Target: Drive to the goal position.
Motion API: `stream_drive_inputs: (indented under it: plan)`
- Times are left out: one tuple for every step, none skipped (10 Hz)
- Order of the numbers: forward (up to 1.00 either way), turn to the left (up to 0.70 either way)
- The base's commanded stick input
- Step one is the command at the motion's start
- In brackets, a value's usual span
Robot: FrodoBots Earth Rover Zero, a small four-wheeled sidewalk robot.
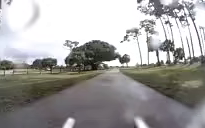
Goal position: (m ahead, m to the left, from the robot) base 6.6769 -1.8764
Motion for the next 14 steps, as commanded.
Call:
stream_drive_inputs:
  plan:
    - [0.85, -0.02]
    - [0.85, -0.03]
    - [0.85, -0.02]
    - [0.85, 0.0]
    - [0.85, 0.0]
    - [0.85, 0.0]
    - [0.85, 0.0]
    - [0.85, 0.0]
    - [0.85, 0.0]
    - [0.85, 0.0]
    - [0.85, 0.0]
    - [0.85, 0.0]
    - [0.85, 0.0]
    - [0.85, 0.0]
